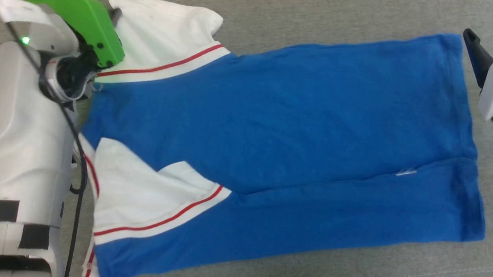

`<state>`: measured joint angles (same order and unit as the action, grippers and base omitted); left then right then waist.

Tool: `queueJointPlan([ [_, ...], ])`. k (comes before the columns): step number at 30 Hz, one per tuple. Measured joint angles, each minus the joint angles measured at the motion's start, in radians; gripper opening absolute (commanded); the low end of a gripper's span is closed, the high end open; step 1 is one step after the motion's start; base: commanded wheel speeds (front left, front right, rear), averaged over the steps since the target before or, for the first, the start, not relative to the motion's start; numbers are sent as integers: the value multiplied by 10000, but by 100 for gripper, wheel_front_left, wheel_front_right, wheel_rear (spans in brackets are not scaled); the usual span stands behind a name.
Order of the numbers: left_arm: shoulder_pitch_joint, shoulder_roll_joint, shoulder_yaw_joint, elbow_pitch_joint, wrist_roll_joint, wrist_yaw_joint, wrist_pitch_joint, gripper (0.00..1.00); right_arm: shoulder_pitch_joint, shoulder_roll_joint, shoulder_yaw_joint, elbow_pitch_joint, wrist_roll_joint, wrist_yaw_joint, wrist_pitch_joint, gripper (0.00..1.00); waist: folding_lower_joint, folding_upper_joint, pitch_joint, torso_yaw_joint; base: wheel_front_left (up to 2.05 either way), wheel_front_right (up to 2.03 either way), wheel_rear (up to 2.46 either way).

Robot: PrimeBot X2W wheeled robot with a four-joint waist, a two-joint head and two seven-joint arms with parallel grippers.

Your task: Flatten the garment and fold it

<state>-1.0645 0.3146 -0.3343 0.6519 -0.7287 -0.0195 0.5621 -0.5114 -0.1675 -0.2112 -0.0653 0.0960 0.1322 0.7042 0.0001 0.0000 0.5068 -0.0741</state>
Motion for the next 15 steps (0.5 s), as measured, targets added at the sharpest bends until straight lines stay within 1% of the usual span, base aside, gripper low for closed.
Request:
queueJointPlan([
  [5, 371, 65, 42, -1037, -56, -65, -100, 0, -567, -437, 136, 706, -263, 0, 1390, 100, 0, 0, -29, 328, 0, 0, 0],
  [9, 569, 71, 31, -1799, -150, -44, -92, 0, -858, -761, 464, 1022, -453, 0, 2393, 100, 0, 0, 114, 564, 0, 0, 0],
  [12, 699, 104, 35, -2232, -194, 25, -88, 0, -881, -938, 765, 1271, -516, 0, 2932, 100, 0, 1, 263, 702, 0, 0, 0],
  [15, 818, 148, 31, -2573, -209, 48, -15, 0, -902, -1041, 895, 1325, -495, -2, 3166, 100, 0, 0, 404, 835, 0, 0, 0],
])
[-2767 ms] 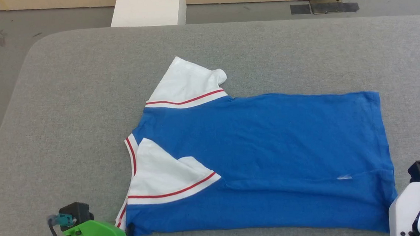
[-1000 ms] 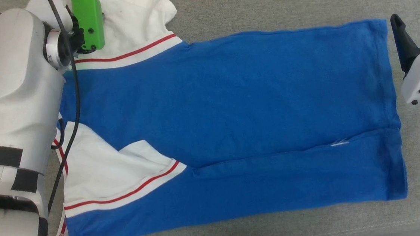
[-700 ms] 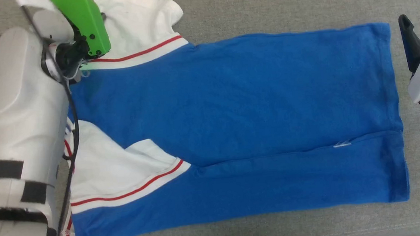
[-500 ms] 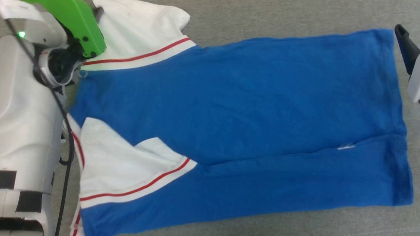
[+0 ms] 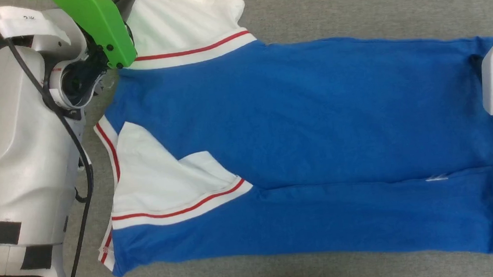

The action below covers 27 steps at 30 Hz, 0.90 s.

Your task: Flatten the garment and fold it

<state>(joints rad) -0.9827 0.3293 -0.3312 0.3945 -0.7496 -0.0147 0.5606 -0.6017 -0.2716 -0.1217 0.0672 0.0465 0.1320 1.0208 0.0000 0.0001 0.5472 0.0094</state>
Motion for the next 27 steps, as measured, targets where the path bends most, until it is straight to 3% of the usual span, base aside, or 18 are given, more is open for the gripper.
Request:
queueJointPlan([
  [3, 84, 21, 69, -228, -132, 75, 13, 0, -63, 19, -84, -4, 165, -4, 58, 100, 0, 0, 107, 99, 0, 0, 0],
  [4, 133, 36, 77, -293, -182, 81, 13, 0, -95, 23, -113, -15, 184, -4, 54, 30, 0, 0, 135, 127, 0, 0, 0],
  [5, 187, 56, 77, -341, -184, 81, 15, 0, -122, 50, -171, -17, 228, -4, 40, 0, 0, -1, 155, 148, 0, 0, 0],
  [17, 1089, 167, 546, -1555, -907, -115, -324, 0, 320, 395, -784, -552, 878, 0, -1035, 0, 0, -1, -748, 185, 0, 0, 0],
  [22, 2281, 418, 602, -2406, -1030, -100, -286, 0, 1379, 437, -911, -972, 1149, 0, -1329, 0, -1, 0, -1414, 215, 0, 0, 0],
  [27, 4041, 593, 790, -3279, -1231, 238, -353, 0, 2613, 646, -1103, -1124, 1354, 0, -1455, 0, -1, 0, -2126, 212, 0, 0, 0],
])
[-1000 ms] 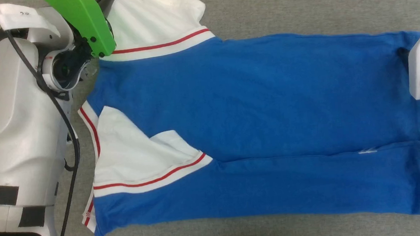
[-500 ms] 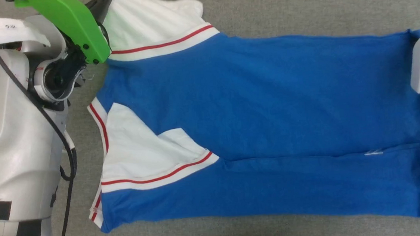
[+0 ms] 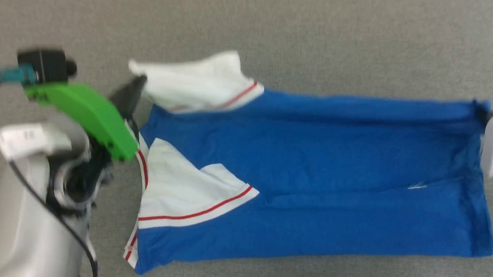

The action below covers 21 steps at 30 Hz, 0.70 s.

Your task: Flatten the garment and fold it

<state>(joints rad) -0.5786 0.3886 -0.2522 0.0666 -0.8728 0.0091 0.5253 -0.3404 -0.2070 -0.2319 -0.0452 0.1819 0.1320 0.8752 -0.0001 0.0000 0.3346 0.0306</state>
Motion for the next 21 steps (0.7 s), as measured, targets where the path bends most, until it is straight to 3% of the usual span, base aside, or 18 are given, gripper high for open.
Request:
queueJointPlan([
  [12, 4033, -314, 497, -1289, -786, 993, -623, 0, 2215, 397, -278, 196, 234, 0, -213, 0, 0, 0, -1332, -32, 0, 0, 0],
  [20, 5226, -652, 359, -384, -957, 1340, -750, 0, 2889, 727, -173, 765, 196, 0, -523, 0, 0, 0, -1779, -17, 0, 0, 0],
  [21, 5242, -667, 341, -182, -949, 1348, -788, 0, 2929, 761, -161, 830, 186, 0, -591, 27, 0, 0, -1830, -22, 0, 0, 0],
])
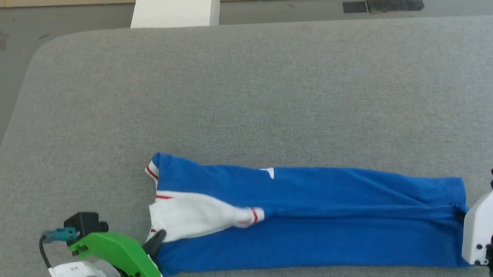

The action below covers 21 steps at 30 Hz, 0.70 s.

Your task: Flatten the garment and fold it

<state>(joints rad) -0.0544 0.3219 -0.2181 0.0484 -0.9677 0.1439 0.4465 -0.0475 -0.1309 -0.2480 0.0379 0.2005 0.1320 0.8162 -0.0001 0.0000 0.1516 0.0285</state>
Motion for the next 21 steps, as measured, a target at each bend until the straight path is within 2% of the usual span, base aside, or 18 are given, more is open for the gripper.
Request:
queueJointPlan([
  [1, 9, -17, 12, 165, -6, 25, -6, 14, 32, 33, 21, 65, 4, 0, -75, 62, 0, 0, -54, -7, 0, 0, 0],
  [2, 12, -17, 13, 284, 0, 65, -8, 45, 50, 52, 50, 107, 4, 0, -134, 100, 0, 0, -100, -17, 0, 0, 0],
  [3, 16, -4, 6, 407, 46, 109, -40, 88, 87, 50, 79, 123, 10, 0, -196, 100, 0, 0, -159, -32, 0, 0, 0],
  [4, 17, 19, 12, 481, 88, 117, -84, 100, 121, 42, 63, 123, 36, 0, -263, 100, 0, 0, -219, -48, 0, 0, 0],
  [6, 15, 121, 15, 550, 205, 245, -92, 100, 161, -56, 21, 100, 107, 0, -337, 100, 0, 0, -322, -73, 0, 0, 0],
  [7, 10, 391, 69, 483, 500, 451, -92, 100, 372, -201, -132, -194, 337, 0, -288, 100, 0, 0, -499, -87, 0, 0, 0],
  [11, -52, 880, 301, 48, 863, 811, -209, 100, 592, -518, -472, -871, 644, 0, 96, 100, 0, 0, -671, -89, 0, 0, 0],
  [13, -140, 1078, 485, -230, 1187, 878, -581, 100, 598, -671, -769, -1166, 644, 0, 174, 100, 0, 0, -703, -86, 0, 0, 0],
  [15, -317, 1342, 652, -562, 1883, 903, -1476, 100, 597, -821, -1072, -1365, 621, 0, 232, 100, 0, 0, -687, -62, 0, 0, 0],
  [18, -692, 1540, 765, -928, 2681, 508, -3131, 100, 522, -1001, -1151, -1354, 646, 0, 263, 100, 0, 0, -593, -59, 0, 0, 0],
  [19, -779, 1588, 690, -984, 2920, 182, -3705, 100, 511, -1172, -995, -1277, 690, 0, 288, 100, 0, 0, -550, -57, 0, 0, 0],
  [21, -923, 1565, 623, -978, 3413, -174, -4890, 100, 508, -1478, -654, -1095, 754, 0, 284, 100, 0, 0, -445, -32, 0, 0, 0],
])
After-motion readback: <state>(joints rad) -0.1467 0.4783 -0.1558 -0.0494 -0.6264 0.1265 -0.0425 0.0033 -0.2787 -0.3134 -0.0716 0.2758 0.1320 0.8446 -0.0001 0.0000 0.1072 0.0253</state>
